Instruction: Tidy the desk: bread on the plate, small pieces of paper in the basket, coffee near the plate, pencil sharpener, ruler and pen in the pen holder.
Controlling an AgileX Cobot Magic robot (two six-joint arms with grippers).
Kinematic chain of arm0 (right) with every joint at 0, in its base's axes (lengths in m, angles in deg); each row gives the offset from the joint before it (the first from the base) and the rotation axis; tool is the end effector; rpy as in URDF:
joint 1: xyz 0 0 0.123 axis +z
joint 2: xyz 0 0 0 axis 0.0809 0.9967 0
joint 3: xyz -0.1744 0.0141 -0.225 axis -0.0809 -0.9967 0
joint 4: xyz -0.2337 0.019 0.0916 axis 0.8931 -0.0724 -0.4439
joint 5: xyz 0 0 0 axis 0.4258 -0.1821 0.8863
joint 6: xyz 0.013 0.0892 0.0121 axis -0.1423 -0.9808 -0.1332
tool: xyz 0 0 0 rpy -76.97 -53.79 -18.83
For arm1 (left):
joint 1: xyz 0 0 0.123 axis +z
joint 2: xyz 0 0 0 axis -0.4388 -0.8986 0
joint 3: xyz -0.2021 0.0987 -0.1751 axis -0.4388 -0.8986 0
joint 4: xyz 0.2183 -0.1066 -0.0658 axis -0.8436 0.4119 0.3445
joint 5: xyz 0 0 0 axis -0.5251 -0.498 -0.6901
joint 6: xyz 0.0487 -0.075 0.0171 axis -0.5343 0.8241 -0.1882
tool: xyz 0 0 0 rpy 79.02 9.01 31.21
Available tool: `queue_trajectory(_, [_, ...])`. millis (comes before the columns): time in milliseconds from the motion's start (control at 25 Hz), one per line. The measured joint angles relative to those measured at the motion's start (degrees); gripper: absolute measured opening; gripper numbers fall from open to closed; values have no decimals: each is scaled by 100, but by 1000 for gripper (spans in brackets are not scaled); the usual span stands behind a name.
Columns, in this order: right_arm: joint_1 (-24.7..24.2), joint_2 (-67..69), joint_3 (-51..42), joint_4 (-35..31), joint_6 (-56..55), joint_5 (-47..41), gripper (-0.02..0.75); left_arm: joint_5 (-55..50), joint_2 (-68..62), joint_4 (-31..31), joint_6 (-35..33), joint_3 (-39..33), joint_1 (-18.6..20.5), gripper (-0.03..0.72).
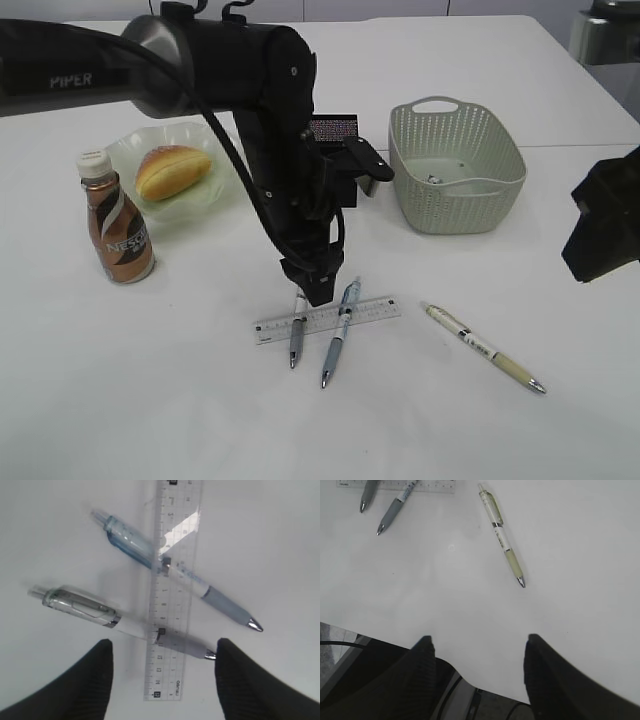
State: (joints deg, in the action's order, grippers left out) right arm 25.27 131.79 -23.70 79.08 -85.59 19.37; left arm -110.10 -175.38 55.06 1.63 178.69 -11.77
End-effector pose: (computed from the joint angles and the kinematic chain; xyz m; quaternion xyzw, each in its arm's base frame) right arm 0.2119 0.0837 0.3307 -0.1345 0.9787 0.0540 0.1456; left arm 0.3621 -0.2951 0.1743 0.5692 0.8177 -0.0650 0.0553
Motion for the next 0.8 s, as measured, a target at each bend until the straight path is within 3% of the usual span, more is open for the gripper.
queue_trajectory(360, [0,0,0,31,0,-9,447,167,-250,142,-50,0,-72,471])
queue_trajectory(560, [0,0,0,31,0,-9,447,180,-384,182,-61,0,-72,534])
queue_trajectory(800, [0,0,0,31,0,-9,447,344,-488,134,-61,0,-72,547])
